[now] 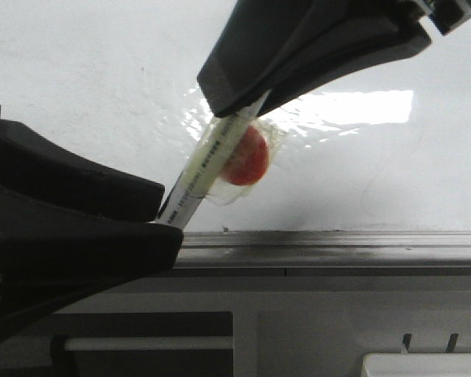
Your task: Write number 9 on whiteboard
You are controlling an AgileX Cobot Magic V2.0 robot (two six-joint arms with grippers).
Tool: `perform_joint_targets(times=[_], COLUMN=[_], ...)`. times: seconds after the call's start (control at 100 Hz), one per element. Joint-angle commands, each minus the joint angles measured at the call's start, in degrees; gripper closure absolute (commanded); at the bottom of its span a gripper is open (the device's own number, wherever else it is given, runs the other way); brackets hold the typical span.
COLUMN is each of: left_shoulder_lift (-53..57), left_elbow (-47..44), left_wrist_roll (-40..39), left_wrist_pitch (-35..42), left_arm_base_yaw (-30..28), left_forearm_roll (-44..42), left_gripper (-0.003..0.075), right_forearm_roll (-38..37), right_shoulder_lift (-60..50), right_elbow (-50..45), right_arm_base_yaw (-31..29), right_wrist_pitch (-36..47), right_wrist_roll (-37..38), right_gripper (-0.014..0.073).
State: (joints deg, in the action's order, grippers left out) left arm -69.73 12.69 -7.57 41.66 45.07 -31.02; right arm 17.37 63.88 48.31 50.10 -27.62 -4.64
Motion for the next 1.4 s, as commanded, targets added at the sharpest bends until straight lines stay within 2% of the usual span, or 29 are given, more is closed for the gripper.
perform_joint_targets(times=[0.0, 0.16, 0.48, 0.54, 1.08, 1.39], left_shoulder_lift=[2.0, 9.04, 29.31, 31.06, 32.04, 32.04], left_elbow=[1.31, 1.31, 3.57, 4.42, 5.23, 5.23], left_wrist_roll=[-0.3, -0.3, -0.3, -0.3, -0.3, -0.3], left_wrist_pitch=[4.45, 1.22, -22.17, -24.23, -24.21, -24.21], left_arm_base_yaw=[0.17, -0.61, -1.77, -1.77, -1.77, -1.77], left_forearm_roll=[4.06, 10.92, 20.08, 20.84, 24.19, 24.19], left_gripper=[0.037, 0.0367, 0.0373, 0.0373, 0.0373, 0.0373], right_forearm_roll=[-0.86, -2.62, -2.75, -2.75, -2.75, -2.87], right_shoulder_lift=[-1.21, -4.35, -7.86, -7.37, 0.42, 9.73], right_elbow=[1.76, 1.76, 2.38, 3.42, 13.04, 19.58], right_arm_base_yaw=[-0.31, -1.03, -8.06, -8.78, -17.44, -15.78], right_wrist_pitch=[3.55, 6.07, 7.02, 7.15, 5.34, 7.01], right_wrist_roll=[-0.98, -0.98, 1.16, 1.16, 1.25, 1.25], right_gripper=[0.067, 0.0669, 0.0659, 0.0659, 0.0658, 0.0661])
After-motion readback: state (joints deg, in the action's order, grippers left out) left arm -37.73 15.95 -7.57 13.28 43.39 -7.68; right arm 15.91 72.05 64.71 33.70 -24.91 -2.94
